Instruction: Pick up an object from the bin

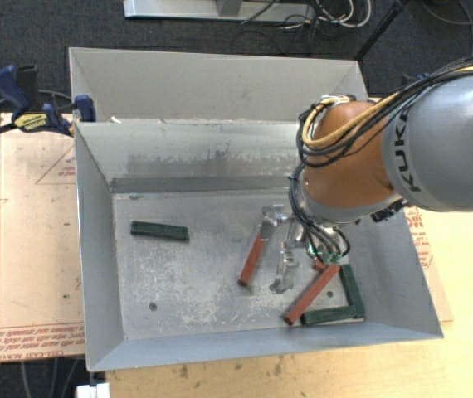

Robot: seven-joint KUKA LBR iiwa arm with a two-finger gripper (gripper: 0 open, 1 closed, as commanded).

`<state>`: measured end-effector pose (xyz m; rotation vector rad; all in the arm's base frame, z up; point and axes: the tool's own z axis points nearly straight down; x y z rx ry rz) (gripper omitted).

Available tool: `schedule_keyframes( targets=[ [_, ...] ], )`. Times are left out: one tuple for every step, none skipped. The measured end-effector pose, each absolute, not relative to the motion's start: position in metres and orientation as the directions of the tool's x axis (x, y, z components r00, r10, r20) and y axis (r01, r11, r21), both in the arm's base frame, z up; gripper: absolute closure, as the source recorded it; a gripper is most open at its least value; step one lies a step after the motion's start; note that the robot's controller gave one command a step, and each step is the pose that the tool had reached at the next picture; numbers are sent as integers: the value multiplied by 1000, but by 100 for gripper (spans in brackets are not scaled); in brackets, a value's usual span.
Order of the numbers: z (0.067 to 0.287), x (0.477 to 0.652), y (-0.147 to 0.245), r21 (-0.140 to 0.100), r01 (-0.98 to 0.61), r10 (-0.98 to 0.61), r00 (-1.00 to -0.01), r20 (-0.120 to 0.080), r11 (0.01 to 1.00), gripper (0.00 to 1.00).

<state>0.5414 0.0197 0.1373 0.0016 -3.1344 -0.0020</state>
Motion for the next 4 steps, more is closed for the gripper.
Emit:
schedule_keyframes(
  targets=[
    [69,601,24,1,-524,-524,-852,-3,852,0],
    [71,602,24,0,-523,-523,-852,-4,852,100],
    [200,607,42,-5,-512,-512,-859,-12,859,100],
    [195,605,41,0,-510,-510,-860,-4,860,0]
  ],
)
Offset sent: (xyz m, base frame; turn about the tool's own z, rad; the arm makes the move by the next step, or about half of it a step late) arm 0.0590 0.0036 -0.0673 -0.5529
